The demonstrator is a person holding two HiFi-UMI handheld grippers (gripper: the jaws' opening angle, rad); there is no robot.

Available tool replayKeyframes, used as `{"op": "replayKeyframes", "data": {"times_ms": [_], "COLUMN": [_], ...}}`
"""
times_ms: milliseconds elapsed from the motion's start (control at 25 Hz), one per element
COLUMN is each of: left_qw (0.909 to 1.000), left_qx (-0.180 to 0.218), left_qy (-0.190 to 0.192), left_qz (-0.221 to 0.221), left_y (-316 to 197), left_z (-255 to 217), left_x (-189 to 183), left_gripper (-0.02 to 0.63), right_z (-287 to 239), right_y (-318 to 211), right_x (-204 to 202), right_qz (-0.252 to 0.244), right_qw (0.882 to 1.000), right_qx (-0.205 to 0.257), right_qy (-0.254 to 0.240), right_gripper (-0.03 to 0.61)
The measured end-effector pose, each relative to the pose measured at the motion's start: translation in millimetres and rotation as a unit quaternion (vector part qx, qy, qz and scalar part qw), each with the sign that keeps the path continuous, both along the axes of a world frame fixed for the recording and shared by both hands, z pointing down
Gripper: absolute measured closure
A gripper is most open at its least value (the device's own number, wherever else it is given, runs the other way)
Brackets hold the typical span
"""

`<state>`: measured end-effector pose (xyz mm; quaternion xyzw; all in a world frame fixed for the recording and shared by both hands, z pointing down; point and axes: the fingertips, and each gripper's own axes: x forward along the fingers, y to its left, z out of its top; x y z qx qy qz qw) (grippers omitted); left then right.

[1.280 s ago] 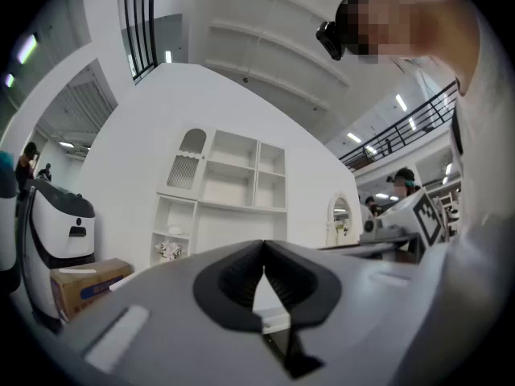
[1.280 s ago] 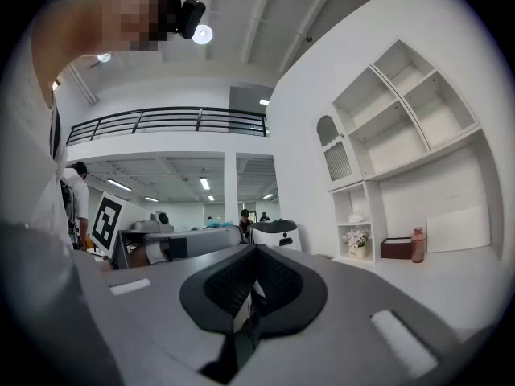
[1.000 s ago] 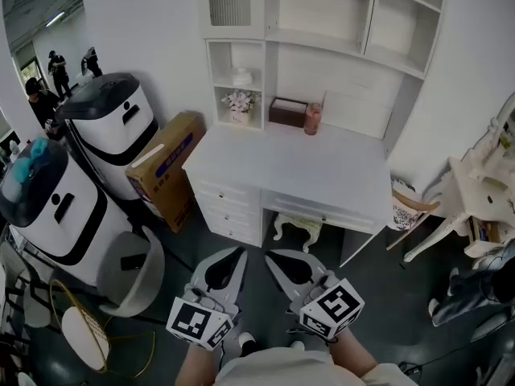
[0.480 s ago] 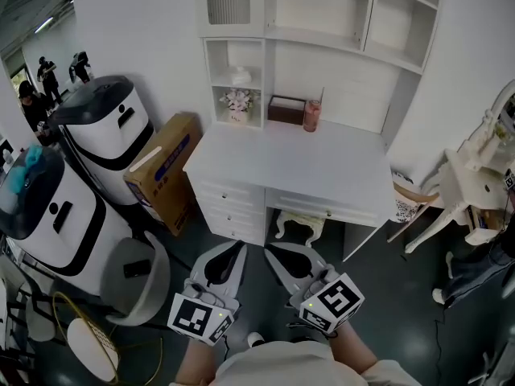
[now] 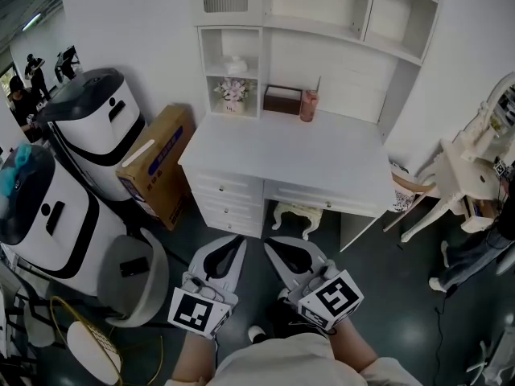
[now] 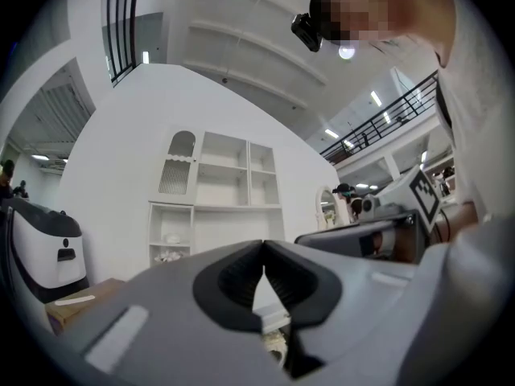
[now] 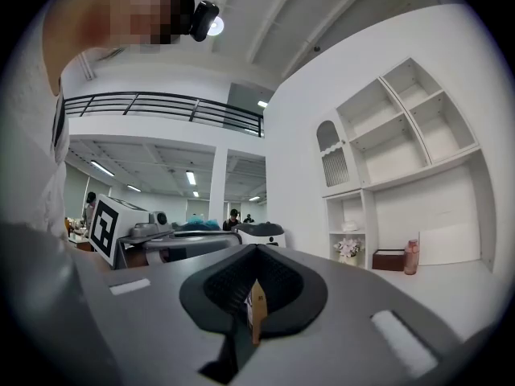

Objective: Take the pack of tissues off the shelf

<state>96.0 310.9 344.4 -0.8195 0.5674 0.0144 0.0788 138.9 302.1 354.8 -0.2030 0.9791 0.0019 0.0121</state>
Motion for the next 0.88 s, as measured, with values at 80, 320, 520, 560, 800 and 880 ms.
{"op": "replayKeyframes", "data": {"times_ms": [80,320,520,560,800,880], "left_qw": [1.0000,0.9998,0.9997,0.9998,0.9997,0.9996], "left_qx": [-0.004,-0.009,-0.010,-0.009,-0.008,-0.010], "left_qy": [-0.005,0.006,0.005,0.005,0.007,0.011], "left_qz": [-0.006,-0.015,-0.020,-0.019,-0.023,-0.026], "left_y": [-8.9,-41.7,-84.0,-93.5,-151.0,-167.8], "left_z": [3.8,7.5,5.6,5.3,5.3,5.4], "left_x": [-4.0,-22.7,-35.0,-36.4,-48.2,-53.1], "left_gripper": [0.612,0.612,0.612,0.612,0.612,0.612], "right_z": [1.1,4.5,0.9,0.3,0.2,0.0], "right_y": [-9.0,-44.9,-87.7,-97.4,-156.4,-173.4], "right_x": [-3.0,-16.4,-30.0,-32.0,-44.6,-48.5], "right_qz": [-0.001,-0.010,-0.015,-0.015,-0.016,-0.019], "right_qw": [1.000,1.000,1.000,1.000,1.000,1.000], "right_qx": [-0.001,-0.004,-0.001,-0.001,-0.002,-0.004], "right_qy": [0.002,-0.001,-0.002,-0.003,-0.002,-0.001], "right_gripper": [0.578,0.578,0.578,0.578,0.578,0.578]}}
